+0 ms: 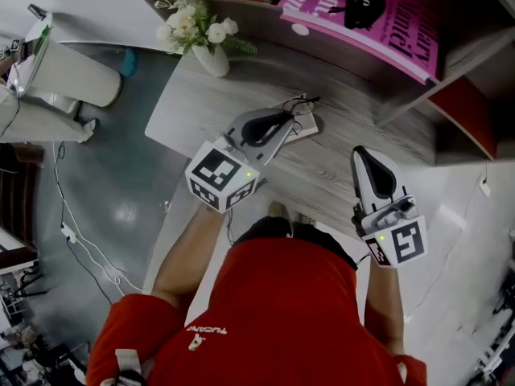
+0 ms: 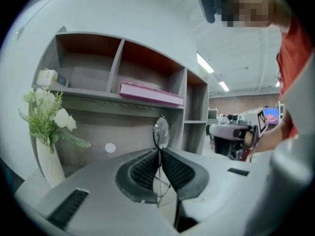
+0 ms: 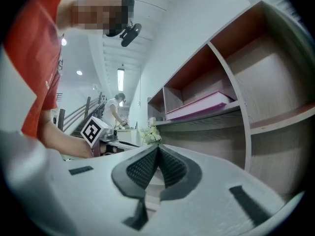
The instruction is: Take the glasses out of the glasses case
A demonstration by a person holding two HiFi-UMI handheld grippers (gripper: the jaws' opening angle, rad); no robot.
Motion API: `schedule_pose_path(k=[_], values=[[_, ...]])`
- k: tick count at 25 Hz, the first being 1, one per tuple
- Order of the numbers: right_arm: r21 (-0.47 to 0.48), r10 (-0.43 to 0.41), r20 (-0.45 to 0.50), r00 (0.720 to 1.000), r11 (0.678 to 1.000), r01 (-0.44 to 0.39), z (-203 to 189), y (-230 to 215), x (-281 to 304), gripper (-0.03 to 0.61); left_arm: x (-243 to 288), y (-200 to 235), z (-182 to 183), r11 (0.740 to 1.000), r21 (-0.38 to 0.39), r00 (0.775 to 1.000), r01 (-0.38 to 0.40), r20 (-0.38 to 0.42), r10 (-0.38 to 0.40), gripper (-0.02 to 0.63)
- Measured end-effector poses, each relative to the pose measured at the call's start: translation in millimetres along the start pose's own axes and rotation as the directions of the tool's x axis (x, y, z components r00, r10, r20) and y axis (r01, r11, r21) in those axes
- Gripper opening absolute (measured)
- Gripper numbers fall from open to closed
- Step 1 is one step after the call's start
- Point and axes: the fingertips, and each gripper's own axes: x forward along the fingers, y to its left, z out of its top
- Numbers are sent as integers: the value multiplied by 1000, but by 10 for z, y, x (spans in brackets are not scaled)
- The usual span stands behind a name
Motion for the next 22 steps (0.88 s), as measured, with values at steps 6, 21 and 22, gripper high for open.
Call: schedule_pose_path(k=[6,21,22], values=[[6,27,37,999,1000,-27,137,128,13,5,-261,-232,456,1000,-15,983,-26,182,28,28],[-47,42,109,993,998,-37,432,364,-79,5,-619,-467,839,999,-34,940,-40,336,50,28],[-49,41,107,993,998,-36,432,367,-86,5,-631,-472,841,999,-36,940,-41,338,50,28]])
